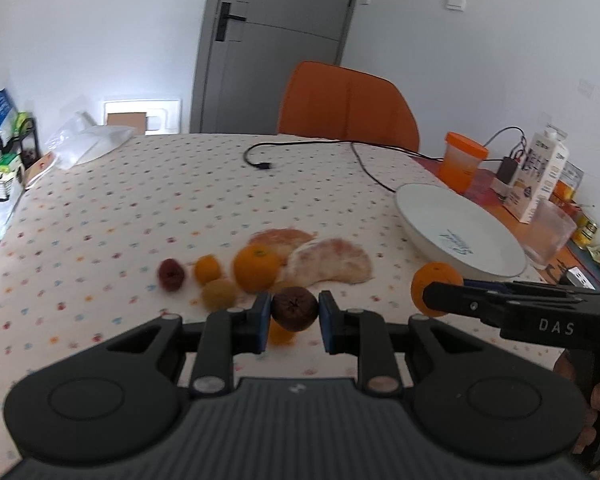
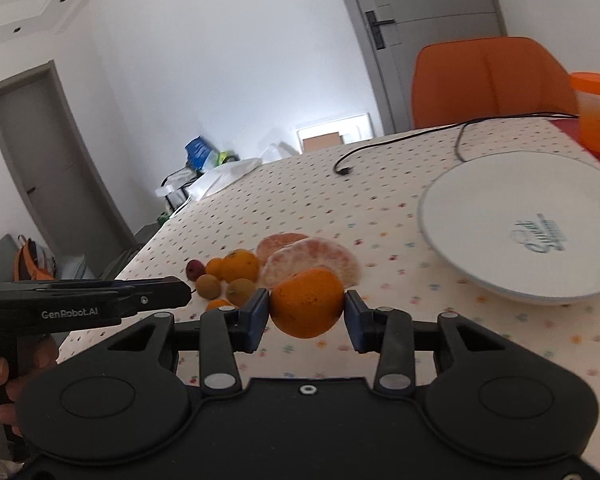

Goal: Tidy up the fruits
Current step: 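Carry the orange in the right tool and plum in the left tool over the white bowl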

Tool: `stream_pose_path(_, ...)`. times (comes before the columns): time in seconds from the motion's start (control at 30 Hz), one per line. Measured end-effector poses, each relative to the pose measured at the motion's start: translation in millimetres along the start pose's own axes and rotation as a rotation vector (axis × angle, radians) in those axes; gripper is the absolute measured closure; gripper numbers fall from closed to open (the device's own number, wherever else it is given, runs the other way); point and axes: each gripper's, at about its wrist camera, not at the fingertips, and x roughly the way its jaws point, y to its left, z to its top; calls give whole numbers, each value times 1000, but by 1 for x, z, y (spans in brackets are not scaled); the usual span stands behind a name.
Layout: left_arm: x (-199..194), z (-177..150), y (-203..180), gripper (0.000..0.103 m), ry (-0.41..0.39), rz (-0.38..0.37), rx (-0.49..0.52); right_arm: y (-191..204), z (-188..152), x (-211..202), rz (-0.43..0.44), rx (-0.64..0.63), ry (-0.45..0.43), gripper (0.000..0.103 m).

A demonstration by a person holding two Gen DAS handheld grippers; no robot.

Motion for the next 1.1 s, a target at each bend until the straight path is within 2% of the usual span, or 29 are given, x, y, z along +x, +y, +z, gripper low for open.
stream_pose_path(0.3,11,9,-37,79,-13,-51,40,-22,-1,-28,-28,44,-36,64)
stream_pose_path(0.67,24,18,-77,79,-28,-105,84,-55,-1,-66,-100,80,-100,64)
stream_pose_path(1.1,41,31,-123,79,-44,-164,130,-93,3,-89,-155,136,-149,64)
